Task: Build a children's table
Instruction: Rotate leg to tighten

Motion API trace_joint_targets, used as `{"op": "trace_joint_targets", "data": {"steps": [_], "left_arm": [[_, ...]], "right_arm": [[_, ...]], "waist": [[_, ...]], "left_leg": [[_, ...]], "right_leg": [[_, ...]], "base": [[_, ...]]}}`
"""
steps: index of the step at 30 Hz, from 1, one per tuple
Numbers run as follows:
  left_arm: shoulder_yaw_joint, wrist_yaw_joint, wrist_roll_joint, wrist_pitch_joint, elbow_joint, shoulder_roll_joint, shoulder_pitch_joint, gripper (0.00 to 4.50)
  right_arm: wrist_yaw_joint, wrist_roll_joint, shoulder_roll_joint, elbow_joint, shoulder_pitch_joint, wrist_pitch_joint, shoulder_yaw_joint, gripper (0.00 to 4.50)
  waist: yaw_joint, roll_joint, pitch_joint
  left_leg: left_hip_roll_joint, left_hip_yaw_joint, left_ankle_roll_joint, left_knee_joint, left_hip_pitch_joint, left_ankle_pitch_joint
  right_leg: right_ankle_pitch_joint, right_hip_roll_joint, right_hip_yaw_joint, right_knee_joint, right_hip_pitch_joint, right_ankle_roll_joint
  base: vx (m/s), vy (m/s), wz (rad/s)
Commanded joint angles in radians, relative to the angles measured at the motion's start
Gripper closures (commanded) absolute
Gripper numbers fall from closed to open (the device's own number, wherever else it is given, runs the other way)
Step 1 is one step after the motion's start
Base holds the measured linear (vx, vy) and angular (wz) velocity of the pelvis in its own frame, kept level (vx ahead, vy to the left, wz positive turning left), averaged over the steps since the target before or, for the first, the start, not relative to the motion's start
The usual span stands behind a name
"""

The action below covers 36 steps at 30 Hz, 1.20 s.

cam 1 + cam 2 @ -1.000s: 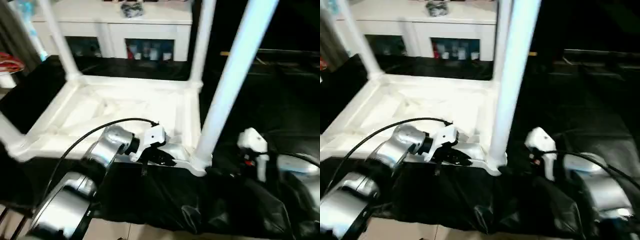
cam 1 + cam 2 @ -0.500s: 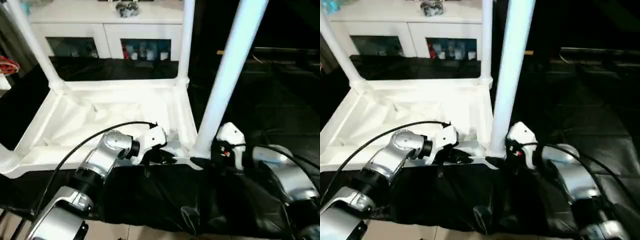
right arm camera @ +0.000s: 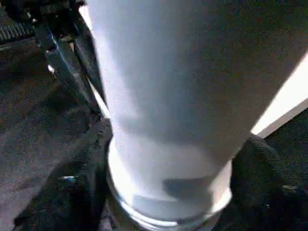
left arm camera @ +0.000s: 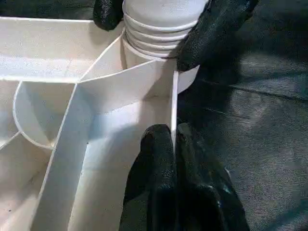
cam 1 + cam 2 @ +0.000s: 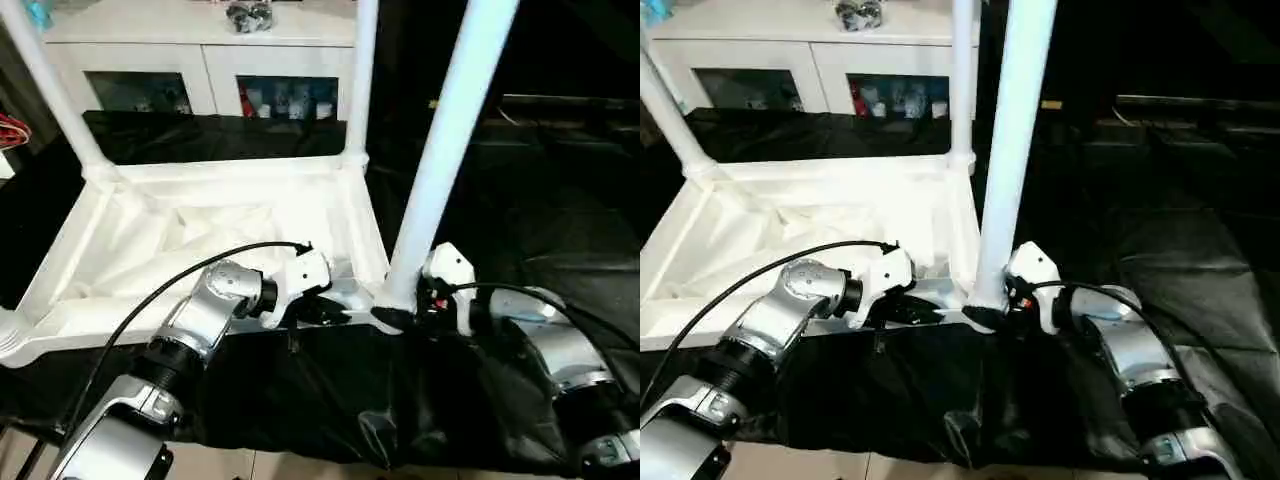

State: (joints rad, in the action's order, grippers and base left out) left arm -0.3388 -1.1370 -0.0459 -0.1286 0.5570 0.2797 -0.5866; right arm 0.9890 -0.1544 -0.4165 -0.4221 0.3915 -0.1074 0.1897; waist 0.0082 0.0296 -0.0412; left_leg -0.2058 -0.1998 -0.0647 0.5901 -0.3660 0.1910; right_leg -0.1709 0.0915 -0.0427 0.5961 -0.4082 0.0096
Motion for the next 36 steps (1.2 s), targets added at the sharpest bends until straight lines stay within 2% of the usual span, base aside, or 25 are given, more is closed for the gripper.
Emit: {"op": "trace_joint_targets", "data": {"steps": [1, 4, 5, 7, 8, 10, 11, 13, 14, 16, 17, 20, 21, 25, 31, 32, 34, 35, 36], "left_arm": [[0.017, 0.049, 0.001, -0.018, 0.040, -0.012, 0.018, 4.50], [0.041, 0.166, -0.016, -0.034, 0.080, -0.056, -0.016, 4.50], [0.057, 0.239, -0.023, -0.045, 0.106, -0.087, -0.038, 4.50], [0.067, 0.298, -0.026, -0.061, 0.127, -0.119, -0.059, 4.50], [0.069, 0.316, -0.028, -0.063, 0.133, -0.128, -0.064, 4.50], [0.072, 0.393, -0.038, -0.063, 0.162, -0.176, -0.089, 4.50], [0.071, 0.416, -0.040, -0.061, 0.171, -0.194, -0.096, 4.50], [0.069, 0.426, -0.042, -0.059, 0.176, -0.203, -0.100, 4.50], [0.053, 0.403, -0.045, -0.042, 0.180, -0.217, -0.099, 4.50], [0.043, 0.383, -0.052, -0.019, 0.186, -0.219, -0.098, 4.50], [0.042, 0.371, -0.052, -0.011, 0.184, -0.216, -0.095, 4.50], [0.036, 0.322, -0.043, 0.018, 0.167, -0.190, -0.079, 4.50], [0.033, 0.287, -0.038, 0.048, 0.158, -0.173, -0.069, 4.50], [0.038, 0.235, -0.027, 0.062, 0.137, -0.141, -0.050, 4.50], [0.051, 0.059, 0.032, 0.094, 0.073, -0.056, -0.012, 4.50], [0.052, 0.033, 0.042, 0.092, 0.064, -0.047, -0.008, 4.50], [0.049, -0.012, 0.054, 0.100, 0.052, -0.029, -0.002, 4.50], [0.045, -0.045, 0.058, 0.114, 0.046, -0.015, 0.002, 4.50], [0.041, -0.073, 0.062, 0.116, 0.043, -0.004, 0.003, 4.50]], "right_arm": [[-0.046, 0.000, 0.031, -0.028, 0.016, 0.007, -0.016, 1.45], [-0.180, 0.029, 0.101, -0.106, 0.035, 0.035, -0.034, 1.56], [-0.265, 0.048, 0.141, -0.152, 0.049, 0.048, -0.042, 1.61], [-0.333, 0.060, 0.181, -0.196, 0.067, 0.056, -0.049, 1.71], [-0.354, 0.061, 0.194, -0.206, 0.073, 0.056, -0.052, 1.73], [-0.466, 0.079, 0.261, -0.250, 0.106, 0.050, -0.056, 1.74], [-0.489, 0.084, 0.288, -0.260, 0.116, 0.052, -0.051, 1.74], [-0.497, 0.087, 0.303, -0.264, 0.121, 0.055, -0.047, 1.74], [-0.458, 0.097, 0.338, -0.251, 0.125, 0.084, -0.013, 1.74], [-0.432, 0.094, 0.359, -0.255, 0.130, 0.112, -0.008, 1.74], [-0.422, 0.091, 0.361, -0.255, 0.131, 0.124, -0.010, 1.19], [-0.394, 0.072, 0.342, -0.246, 0.129, 0.130, -0.026, 1.02], [-0.368, 0.068, 0.320, -0.237, 0.124, 0.132, -0.028, 0.75], [-0.314, 0.063, 0.270, -0.206, 0.107, 0.140, -0.029, 0.46], [-0.060, 0.009, 0.115, -0.084, 0.033, 0.118, -0.017, 0.46], [-0.026, 0.002, 0.097, -0.068, 0.023, 0.112, -0.015, 0.46], [0.032, -0.009, 0.068, -0.040, 0.008, 0.102, -0.007, 0.46], [0.081, -0.015, 0.045, -0.019, -0.003, 0.095, -0.001, 0.46], [0.114, -0.017, 0.027, -0.006, -0.011, 0.085, 0.009, 0.46]], "waist": [[0.011, -0.029, 0.056], [0.007, -0.029, 0.056], [0.005, -0.030, 0.054], [0.003, -0.028, 0.054], [0.004, -0.030, 0.055], [0.005, -0.027, 0.055], [0.005, -0.026, 0.056], [0.006, -0.027, 0.057], [0.009, -0.026, 0.057], [0.010, -0.027, 0.059], [0.009, -0.028, 0.058], [0.009, -0.028, 0.057], [0.008, -0.030, 0.057], [0.008, -0.028, 0.058], [0.019, -0.028, 0.058], [0.022, -0.027, 0.058], [0.031, -0.029, 0.059], [0.036, -0.030, 0.058], [0.040, -0.029, 0.058]], "left_leg": [[-0.016, 0.011, 0.074, -0.065, -0.002, 0.210], [-0.016, 0.011, 0.063, -0.066, 0.001, 0.218], [-0.013, 0.011, 0.053, -0.066, 0.000, 0.226], [-0.013, 0.012, 0.039, -0.067, 0.004, 0.236], [-0.013, 0.014, 0.037, -0.069, 0.002, 0.232], [-0.012, 0.010, 0.045, -0.066, 0.006, 0.236], [-0.009, 0.012, 0.043, -0.068, 0.001, 0.227], [-0.010, 0.011, 0.044, -0.067, 0.003, 0.224], [-0.010, 0.011, 0.052, -0.067, 0.001, 0.227], [-0.011, 0.012, 0.060, -0.067, -0.001, 0.221], [-0.011, 0.011, 0.065, -0.067, -0.001, 0.225], [-0.011, 0.013, 0.070, -0.068, -0.003, 0.230], [-0.011, 0.014, 0.072, -0.069, -0.007, 0.228], [-0.014, 0.012, 0.079, -0.068, -0.002, 0.218], [-0.019, 0.011, 0.099, -0.067, 0.000, 0.208], [-0.021, 0.010, 0.099, -0.068, -0.001, 0.206], [-0.022, 0.009, 0.102, -0.066, 0.001, 0.194], [-0.023, 0.007, 0.105, -0.066, 0.003, 0.192], [-0.022, 0.007, 0.106, -0.067, 0.001, 0.189]], "right_leg": [[-0.304, 0.039, 0.024, -0.075, 0.046, -0.222], [-0.330, 0.040, 0.023, -0.078, 0.043, -0.218], [-0.354, 0.039, 0.023, -0.081, 0.042, -0.211], [-0.378, 0.039, 0.022, -0.083, 0.039, -0.204], [-0.370, 0.040, 0.022, -0.083, 0.043, -0.201], [-0.349, 0.038, 0.025, -0.085, 0.037, -0.206], [-0.351, 0.039, 0.023, -0.083, 0.043, -0.203], [-0.345, 0.039, 0.023, -0.085, 0.041, -0.201], [-0.335, 0.039, 0.024, -0.084, 0.044, -0.200], [-0.315, 0.040, 0.023, -0.082, 0.044, -0.203], [-0.316, 0.040, 0.023, -0.082, 0.044, -0.205], [-0.332, 0.042, 0.023, -0.083, 0.045, -0.203], [-0.333, 0.042, 0.022, -0.083, 0.048, -0.200], [-0.300, 0.041, 0.023, -0.079, 0.045, -0.214], [-0.266, 0.041, 0.024, -0.075, 0.048, -0.227], [-0.259, 0.041, 0.025, -0.072, 0.045, -0.232], [-0.237, 0.041, 0.026, -0.069, 0.047, -0.238], [-0.221, 0.040, 0.027, -0.068, 0.043, -0.242], [-0.219, 0.039, 0.025, -0.066, 0.046, -0.245]], "base": [[0.000, 0.000, 0.00], [0.000, 0.000, 0.00], [0.000, 0.000, 0.00], [0.000, 0.000, 0.00], [0.000, 0.000, 0.00], [0.000, 0.000, 0.00], [0.000, 0.000, 0.00], [0.000, 0.000, 0.00], [0.000, 0.000, 0.00], [0.000, 0.000, 0.00], [0.000, 0.000, 0.00], [0.000, 0.000, 0.00], [0.000, 0.000, 0.00], [0.000, 0.000, 0.00], [0.000, 0.000, 0.00], [0.000, 0.000, 0.00], [0.000, 0.000, 0.00], [0.000, 0.000, 0.00], [0.000, 0.000, 0.00]]}}
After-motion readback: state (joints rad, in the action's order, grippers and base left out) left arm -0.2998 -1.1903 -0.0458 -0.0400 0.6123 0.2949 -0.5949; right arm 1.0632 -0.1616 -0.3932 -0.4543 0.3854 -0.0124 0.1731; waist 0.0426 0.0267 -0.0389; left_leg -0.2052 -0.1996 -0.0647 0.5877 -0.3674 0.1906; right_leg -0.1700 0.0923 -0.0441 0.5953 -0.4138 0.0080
